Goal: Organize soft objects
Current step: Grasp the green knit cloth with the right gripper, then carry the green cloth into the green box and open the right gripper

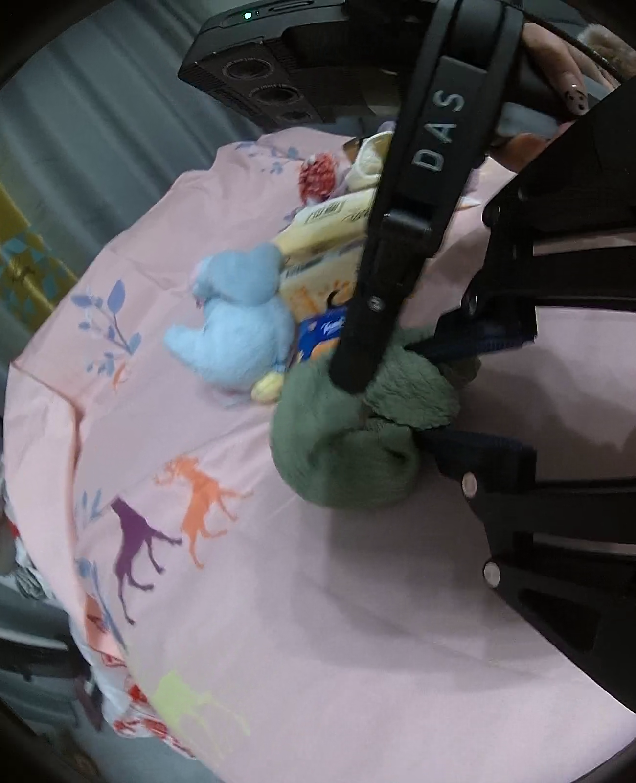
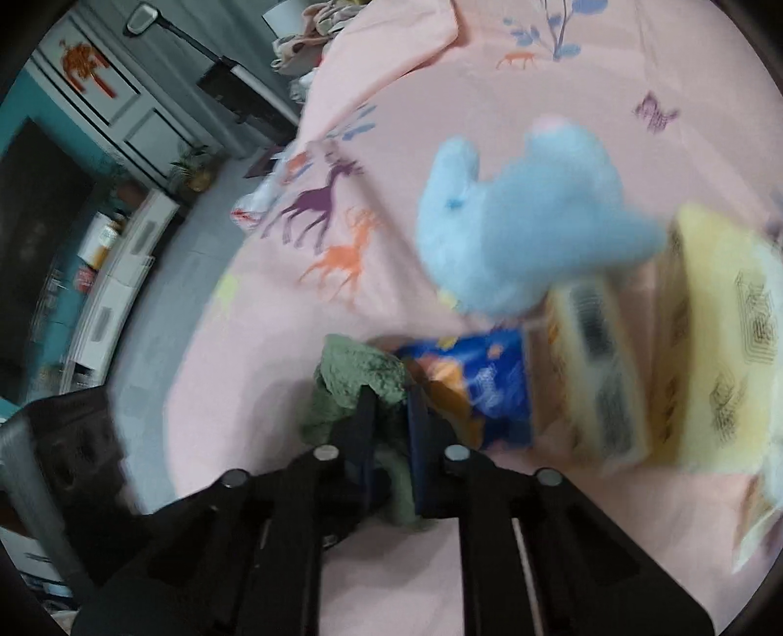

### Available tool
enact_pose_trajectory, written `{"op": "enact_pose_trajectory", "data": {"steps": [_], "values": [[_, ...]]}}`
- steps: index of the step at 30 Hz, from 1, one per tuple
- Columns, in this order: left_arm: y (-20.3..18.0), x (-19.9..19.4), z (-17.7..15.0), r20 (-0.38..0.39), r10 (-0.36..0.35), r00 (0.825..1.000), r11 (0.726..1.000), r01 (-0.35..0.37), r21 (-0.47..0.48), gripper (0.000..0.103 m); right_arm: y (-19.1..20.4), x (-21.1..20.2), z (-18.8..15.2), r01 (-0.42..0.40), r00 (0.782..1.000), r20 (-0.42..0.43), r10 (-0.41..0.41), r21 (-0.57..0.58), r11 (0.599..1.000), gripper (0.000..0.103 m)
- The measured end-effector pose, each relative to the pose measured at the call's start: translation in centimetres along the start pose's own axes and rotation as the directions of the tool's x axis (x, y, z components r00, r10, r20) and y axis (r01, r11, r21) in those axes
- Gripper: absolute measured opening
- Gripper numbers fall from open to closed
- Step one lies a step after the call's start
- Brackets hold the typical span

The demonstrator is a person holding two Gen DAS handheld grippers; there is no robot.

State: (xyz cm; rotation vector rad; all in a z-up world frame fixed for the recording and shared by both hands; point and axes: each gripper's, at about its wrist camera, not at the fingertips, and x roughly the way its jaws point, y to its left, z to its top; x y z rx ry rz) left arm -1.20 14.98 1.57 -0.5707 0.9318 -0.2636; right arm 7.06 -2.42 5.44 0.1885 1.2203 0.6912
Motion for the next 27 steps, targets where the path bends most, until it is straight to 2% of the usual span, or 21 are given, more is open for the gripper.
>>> {"op": "enact_pose_trajectory", "data": {"steps": [3, 6, 12, 16, 19, 22, 25, 27], "values": [[-1.7, -1.4, -0.7, 0.025, -0.007, 1.0, 0.998, 0.006, 0.056, 0.025, -0.1, -0.9, -1.4, -0.023, 0.999, 0.039, 0.022, 0.014, 1.0, 0.009], [-3.8, -2.8, -1.1, 0.048, -0.029, 0.998, 0.993, 0.024, 0.114, 0.025, -0.1, -3.7, -2.8, -0.056, 0.993, 0.111, 0.051, 0.038, 0.998, 0.009], [-10.2, -5.0, -1.9, 0.084, -0.066, 0.994, 0.958, 0.039, 0.285, 0.026, -1.3, -10.9, -5.7, -0.122, 0.955, 0.279, 0.097, 0.073, 0.99, 0.009], [-15.1, -5.1, -3.3, 0.074, -0.101, 0.992, 0.916, 0.064, 0.396, 0.026, -2.7, -15.3, -8.2, -0.096, 0.919, 0.392, 0.045, 0.113, 0.989, 0.009], [-19.2, -4.3, -4.5, 0.04, -0.138, 0.99, 0.873, 0.103, 0.476, 0.026, -4.5, -18.1, -10.1, -0.064, 0.893, 0.449, -0.017, 0.164, 0.984, 0.009], [-22.3, -3.5, -5.7, 0.004, -0.173, 0.985, 0.834, 0.145, 0.532, 0.026, -6.9, -21.5, -12.1, -0.038, 0.856, 0.511, -0.084, 0.223, 0.974, 0.009], [-25.9, -2.5, -6.9, -0.035, -0.208, 0.977, 0.781, 0.188, 0.596, 0.026, -9.0, -24.5, -14.1, -0.024, 0.815, 0.561, -0.147, 0.287, 0.958, 0.01], [-28.7, -1.6, -7.9, -0.064, -0.23, 0.971, 0.736, 0.217, 0.641, 0.026, -10.0, -26.3, -15.3, -0.008, 0.789, 0.584, -0.194, 0.324, 0.946, 0.01]]}}
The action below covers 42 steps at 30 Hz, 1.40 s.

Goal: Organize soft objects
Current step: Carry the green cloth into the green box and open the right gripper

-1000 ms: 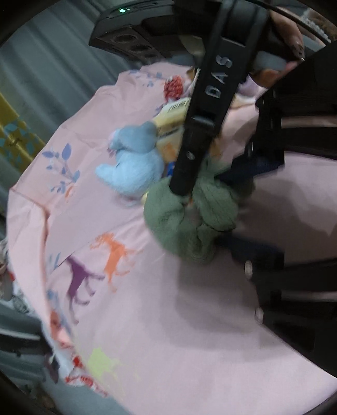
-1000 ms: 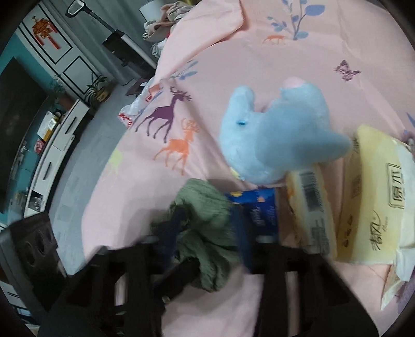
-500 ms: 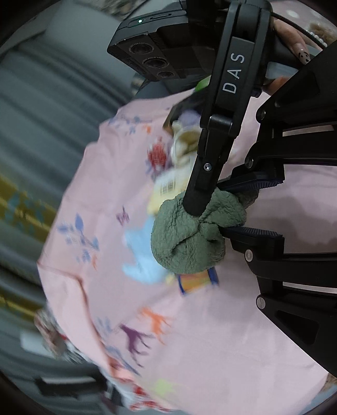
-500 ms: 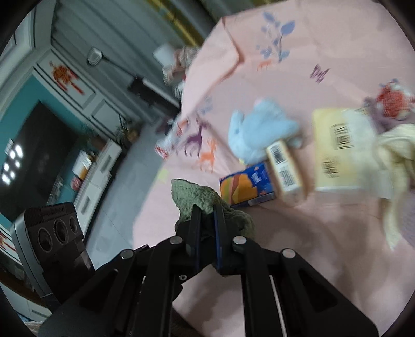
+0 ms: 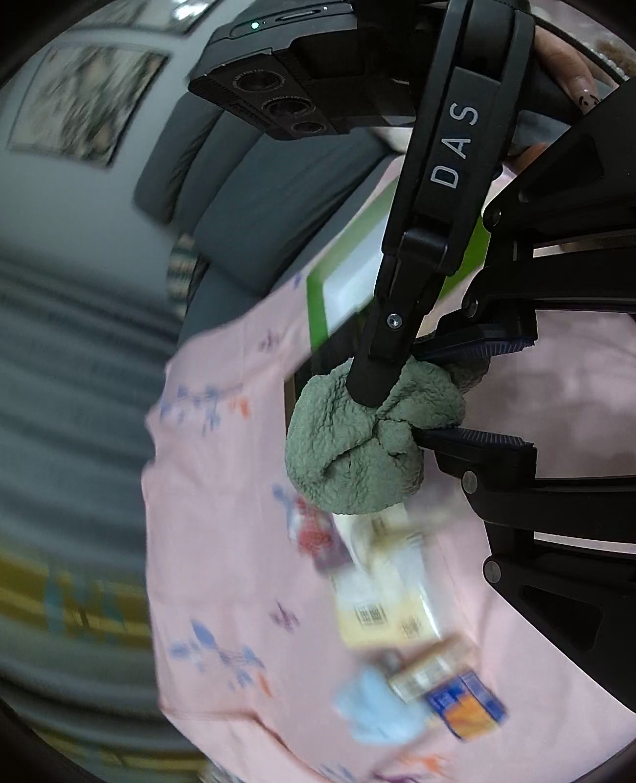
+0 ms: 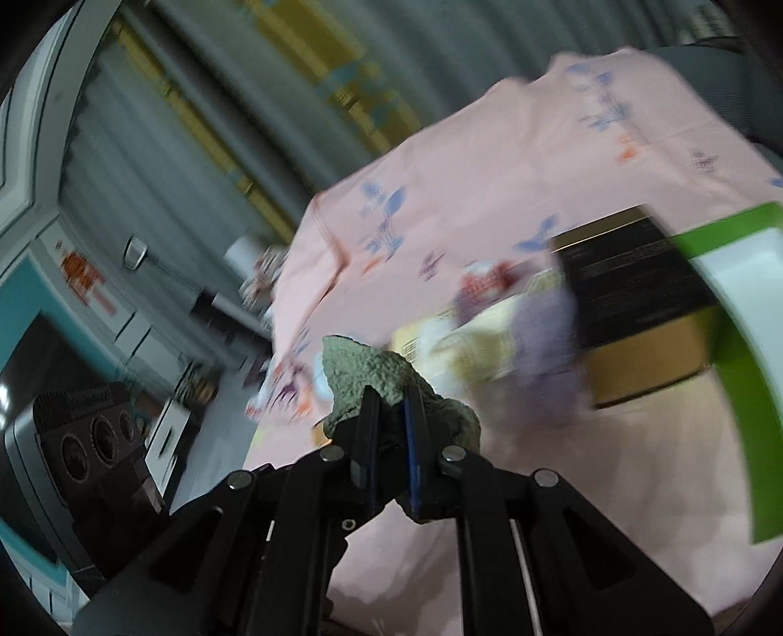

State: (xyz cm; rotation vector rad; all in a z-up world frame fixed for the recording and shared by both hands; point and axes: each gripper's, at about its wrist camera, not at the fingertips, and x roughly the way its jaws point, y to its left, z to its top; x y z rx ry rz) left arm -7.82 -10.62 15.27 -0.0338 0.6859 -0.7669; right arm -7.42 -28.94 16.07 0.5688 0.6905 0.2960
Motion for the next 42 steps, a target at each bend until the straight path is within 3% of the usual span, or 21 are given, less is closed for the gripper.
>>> {"op": "enact_pose_trajectory", "data": {"steps": [7, 20, 31, 42], "values": [[-6.5, 3.7, 1.1, -0.019, -0.088, 0.996, 0.985, 0.09, 0.147, 0.026, -5.1, -5.6, 0.9, 0.119, 0.982, 0.136, -0.13, 0.082, 0.989, 0.011], [-14.3, 10.8, 1.9, -0.133, -0.237, 0.962, 0.936, 0.263, 0.233, 0.026, -13.5, -11.2, 0.9, 0.186, 0.929, 0.262, -0.262, 0.283, 0.941, 0.012], [-15.9, 16.0, 1.3, -0.248, -0.255, 0.935, 0.932, 0.306, 0.194, 0.026, -17.9, -11.7, -0.3, 0.242, 0.9, 0.252, -0.355, 0.389, 0.889, 0.012], [-15.4, 18.0, 0.7, -0.3, -0.237, 0.924, 0.944, 0.292, 0.154, 0.026, -19.3, -11.7, -0.7, 0.286, 0.882, 0.24, -0.406, 0.412, 0.865, 0.012]]}}
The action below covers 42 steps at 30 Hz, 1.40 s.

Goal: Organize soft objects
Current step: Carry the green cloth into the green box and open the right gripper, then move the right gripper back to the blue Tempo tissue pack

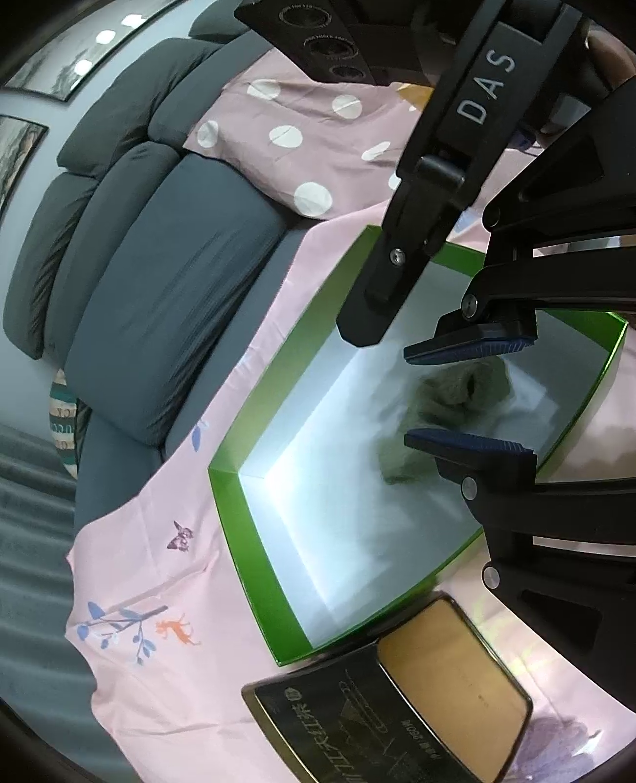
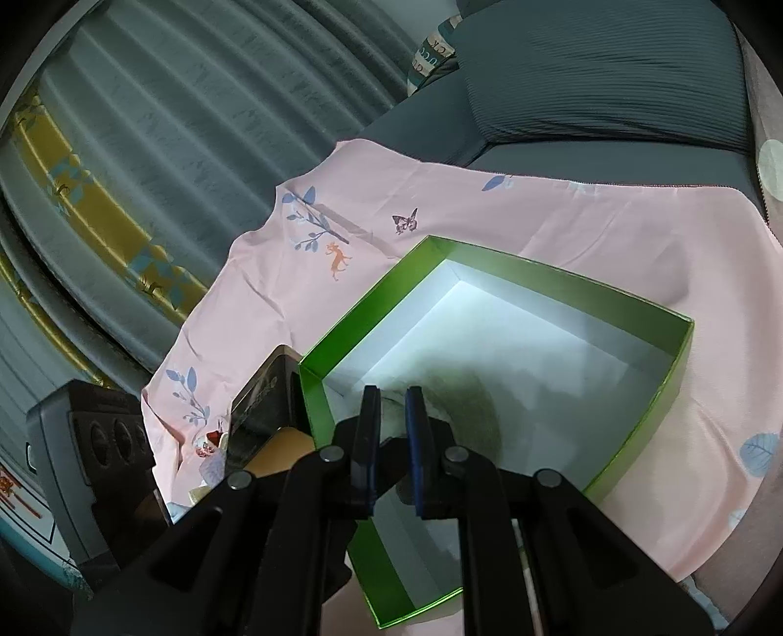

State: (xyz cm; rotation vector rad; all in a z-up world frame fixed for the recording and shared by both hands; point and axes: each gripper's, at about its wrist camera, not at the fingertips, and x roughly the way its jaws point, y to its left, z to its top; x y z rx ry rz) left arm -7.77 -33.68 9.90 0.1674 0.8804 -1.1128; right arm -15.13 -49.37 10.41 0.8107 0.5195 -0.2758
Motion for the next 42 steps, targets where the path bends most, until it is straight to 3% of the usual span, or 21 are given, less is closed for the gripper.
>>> {"op": "enact_pose_trajectory", "data": {"steps": [6, 7, 10, 12, 17, 20, 24, 26, 32, 36, 42], "values": [[0.3, -0.7, -0.3, -0.02, -0.001, 1.0, 1.0, 0.001, -0.009, 0.028, 0.2, -0.2, 0.0, 0.027, 1.0, 0.0, -0.027, -0.01, 1.0, 0.013], [0.3, -1.0, -0.3, -0.02, 0.003, 1.0, 1.0, -0.003, -0.009, 0.03, 0.3, -0.3, 0.0, 0.029, 1.0, -0.001, -0.029, -0.014, 0.999, 0.018], [0.6, -2.5, -0.7, 0.002, 0.008, 1.0, 1.0, -0.008, -0.023, 0.051, 0.7, -0.6, -0.2, 0.037, 0.999, 0.0, -0.037, -0.022, 0.999, 0.042], [1.0, -3.5, -0.8, 0.026, 0.018, 1.0, 0.999, -0.017, -0.033, 0.065, 1.1, -0.9, -0.3, 0.045, 0.999, 0.0, -0.045, -0.032, 0.998, 0.049], [2.4, -6.8, -1.8, 0.065, 0.057, 0.996, 0.996, -0.052, -0.07, 0.081, 2.6, -1.5, -0.8, 0.048, 0.999, -0.004, -0.048, -0.073, 0.996, 0.076], [3.8, -8.8, -2.7, 0.076, 0.077, 0.994, 0.991, -0.068, -0.119, 0.083, 3.8, -1.8, -1.3, 0.041, 0.999, -0.005, -0.041, -0.099, 0.994, 0.086], [6.0, -11.5, -4.3, 0.088, 0.126, 0.988, 0.977, -0.109, -0.181, 0.084, 5.7, -1.9, -2.1, 0.028, 0.999, -0.019, -0.031, -0.146, 0.989, 0.091], [7.1, -13.1, -5.2, 0.1, 0.173, 0.98, 0.966, -0.149, -0.213, 0.086, 6.7, -1.9, -2.6, 0.021, 0.999, -0.024, -0.025, -0.169, 0.985, 0.1], [11.0, -18.0, -8.3, 0.135, 0.269, 0.954, 0.915, -0.209, -0.346, 0.09, 10.2, -1.3, -4.2, 0.003, 0.999, -0.051, -0.017, -0.259, 0.966, 0.102], [13.5, -20.6, -10.4, 0.125, 0.367, 0.922, 0.862, -0.286, -0.419, 0.09, 12.9, -0.6, -5.7, -0.007, 0.996, -0.083, -0.022, -0.333, 0.943, 0.102], [18.0, -24.5, -14.1, 0.107, 0.458, 0.883, 0.768, -0.332, -0.548, 0.09, 16.7, 1.0, -8.4, -0.068, 0.985, -0.175, 0.0, -0.384, 0.921, 0.102]]}}
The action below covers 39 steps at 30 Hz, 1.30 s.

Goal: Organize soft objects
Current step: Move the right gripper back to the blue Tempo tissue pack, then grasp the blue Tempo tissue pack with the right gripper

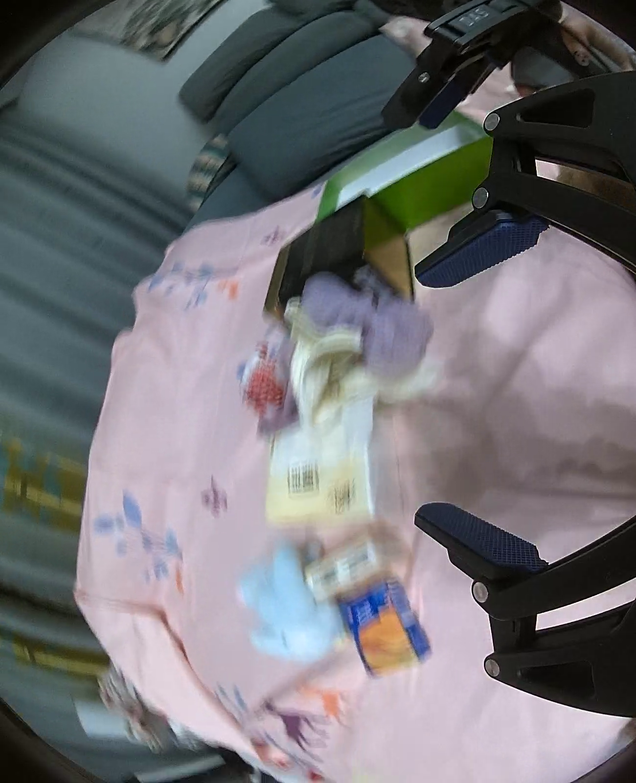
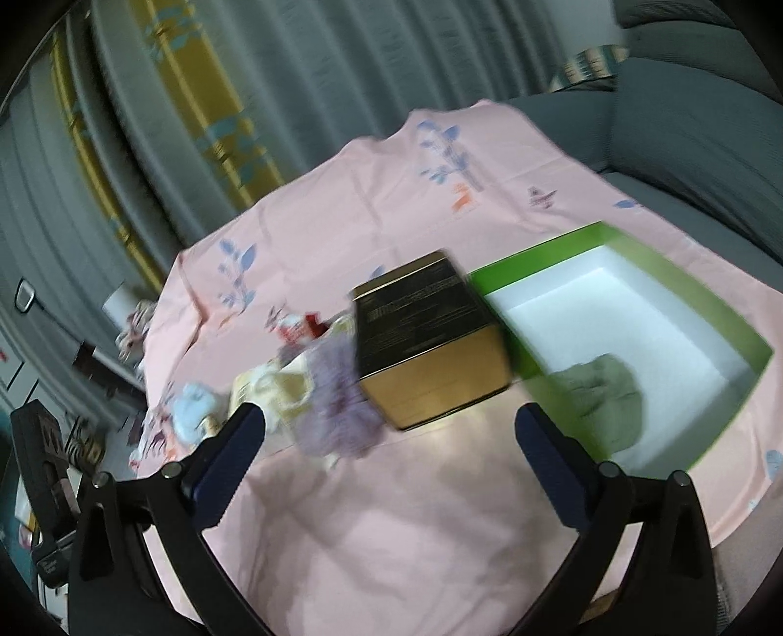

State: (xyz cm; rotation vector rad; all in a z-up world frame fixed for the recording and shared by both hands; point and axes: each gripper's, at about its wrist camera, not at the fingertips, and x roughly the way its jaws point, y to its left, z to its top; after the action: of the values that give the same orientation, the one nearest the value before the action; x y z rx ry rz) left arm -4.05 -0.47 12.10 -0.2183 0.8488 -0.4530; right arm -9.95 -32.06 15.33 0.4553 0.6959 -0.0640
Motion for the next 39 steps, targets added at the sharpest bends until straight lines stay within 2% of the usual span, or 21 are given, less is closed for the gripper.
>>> {"op": "enact_pose_trajectory", "data": {"steps": [4, 7, 10, 14, 18, 20, 21, 23, 27, 29, 32, 35, 37, 39], "values": [[4.3, -1.0, -0.2, 0.021, 0.096, 0.995, 0.993, -0.094, -0.077, 0.09, 3.1, 1.6, -0.6, -0.062, 0.997, -0.058, 0.059, -0.054, 0.997, 0.102], [7.9, -1.3, -0.8, 0.012, 0.151, 0.988, 0.977, -0.148, -0.155, 0.09, 5.3, 3.1, -1.0, -0.134, 0.985, -0.116, 0.125, -0.079, 0.988, 0.102], [10.6, -1.3, -1.5, -0.01, 0.177, 0.984, 0.961, -0.175, -0.214, 0.09, 8.2, 4.8, -1.2, -0.232, 0.96, -0.18, 0.213, -0.091, 0.968, 0.102], [13.5, -1.2, -1.8, -0.017, 0.189, 0.982, 0.941, -0.186, -0.284, 0.09, 11.8, 7.2, -1.5, -0.322, 0.923, -0.257, 0.287, -0.105, 0.941, 0.102], [15.8, -0.9, -2.0, -0.017, 0.189, 0.982, 0.923, -0.183, -0.339, 0.09, 15.6, 9.8, -2.2, -0.404, 0.873, -0.347, 0.344, -0.115, 0.908, 0.1], [16.5, -0.7, -2.0, -0.017, 0.186, 0.982, 0.918, -0.18, -0.355, 0.09, 17.4, 11.3, -2.6, -0.448, 0.839, -0.398, 0.372, -0.114, 0.887, 0.093], [16.9, -0.6, -2.1, -0.016, 0.183, 0.983, 0.915, -0.176, -0.362, 0.09, 18.7, 12.3, -2.9, -0.474, 0.814, -0.432, 0.389, -0.107, 0.874, 0.091], [17.2, -0.4, -2.1, -0.019, 0.173, 0.985, 0.914, -0.168, -0.37, 0.09, 20.2, 13.7, -3.3, -0.499, 0.783, -0.476, 0.399, -0.099, 0.861, 0.084], [17.7, -0.1, -2.1, -0.014, 0.146, 0.989, 0.918, -0.141, -0.371, 0.09, 23.7, 17.8, -4.6, -0.495, 0.722, -0.593, 0.355, -0.085, 0.865, 0.079], [17.8, 0.2, -2.0, -0.008, 0.133, 0.991, 0.921, -0.127, -0.367, 0.09, 24.9, 19.3, -5.2, -0.486, 0.705, -0.626, 0.333, -0.084, 0.87, 0.079], [17.8, 0.7, -1.7, -0.003, 0.107, 0.994, 0.924, -0.101, -0.368, 0.08, 26.0, 21.0, -5.6, -0.442, 0.716, -0.643, 0.27, -0.118, 0.889, 0.079], [17.9, 1.5, -1.5, -0.017, 0.083, 0.996, 0.926, -0.083, -0.368, 0.068, 27.0, 22.5, -6.1, -0.362, 0.752, -0.64, 0.156, -0.203, 0.91, 0.079], [17.9, 2.0, -1.3, -0.024, 0.064, 0.998, 0.928, -0.068, -0.366, 0.065, 27.1, 23.4, -6.1, -0.345, 0.752, -0.646, 0.127, -0.221, 0.912, 0.079], [18.1, 2.3, -1.2, -0.025, 0.048, 0.999, 0.929, -0.054, -0.365, 0.056, 26.9, 24.1, -6.1, -0.333, 0.75, -0.651, 0.117, -0.218, 0.918, 0.079]]}}
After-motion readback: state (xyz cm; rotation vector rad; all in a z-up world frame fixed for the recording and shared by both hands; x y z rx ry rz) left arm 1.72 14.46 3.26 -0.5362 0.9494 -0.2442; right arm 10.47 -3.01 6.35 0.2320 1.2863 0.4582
